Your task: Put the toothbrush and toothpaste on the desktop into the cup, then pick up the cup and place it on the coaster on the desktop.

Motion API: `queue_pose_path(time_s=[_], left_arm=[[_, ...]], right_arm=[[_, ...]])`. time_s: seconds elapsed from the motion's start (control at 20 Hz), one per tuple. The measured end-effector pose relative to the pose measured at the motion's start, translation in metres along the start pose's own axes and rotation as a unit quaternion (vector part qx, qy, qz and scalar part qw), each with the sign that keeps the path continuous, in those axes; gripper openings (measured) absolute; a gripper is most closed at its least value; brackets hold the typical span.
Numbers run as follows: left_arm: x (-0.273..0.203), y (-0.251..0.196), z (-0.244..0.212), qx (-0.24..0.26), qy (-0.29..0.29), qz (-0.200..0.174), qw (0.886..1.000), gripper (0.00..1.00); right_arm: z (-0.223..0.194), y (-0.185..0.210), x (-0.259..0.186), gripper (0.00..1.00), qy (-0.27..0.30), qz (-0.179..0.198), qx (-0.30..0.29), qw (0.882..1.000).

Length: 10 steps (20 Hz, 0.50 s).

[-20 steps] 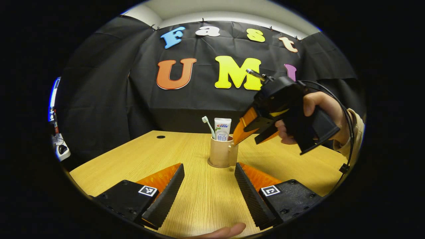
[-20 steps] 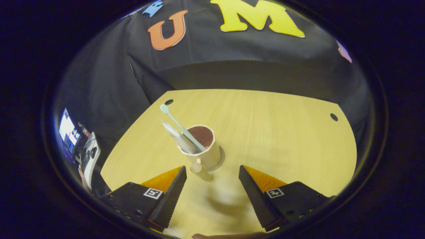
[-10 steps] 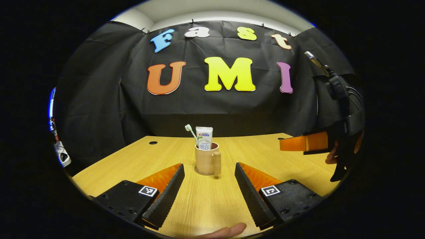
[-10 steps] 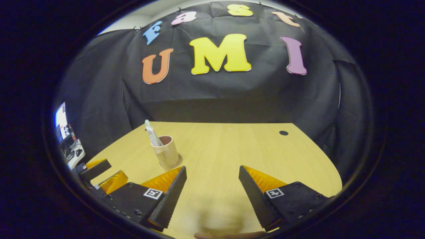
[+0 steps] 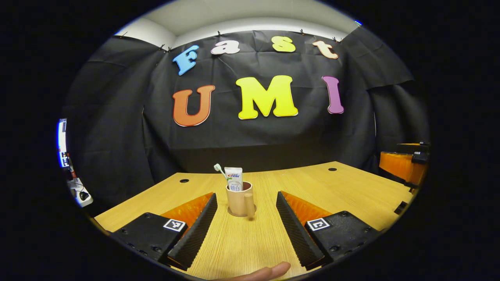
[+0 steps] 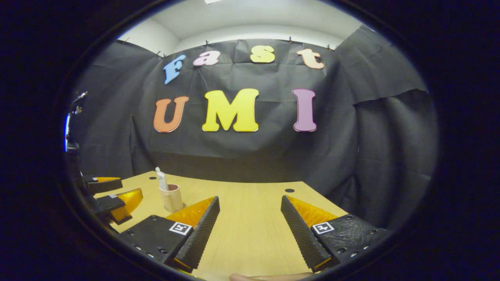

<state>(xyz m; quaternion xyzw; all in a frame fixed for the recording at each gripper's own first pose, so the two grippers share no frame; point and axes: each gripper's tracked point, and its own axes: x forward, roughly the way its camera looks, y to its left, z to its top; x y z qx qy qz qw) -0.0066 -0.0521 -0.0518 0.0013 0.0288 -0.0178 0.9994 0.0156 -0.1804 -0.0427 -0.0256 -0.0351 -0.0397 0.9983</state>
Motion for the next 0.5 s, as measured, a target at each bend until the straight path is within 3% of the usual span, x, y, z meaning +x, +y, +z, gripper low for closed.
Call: queue_pose_path(time_s=[0.5], left_arm=[[-0.009,0.009,0.012,0.005,-0.014,0.01,1.0,0.96]], right_arm=[[-0.008,0.012,0.001,0.96,0.012,0.008,-0.004,1.0]])
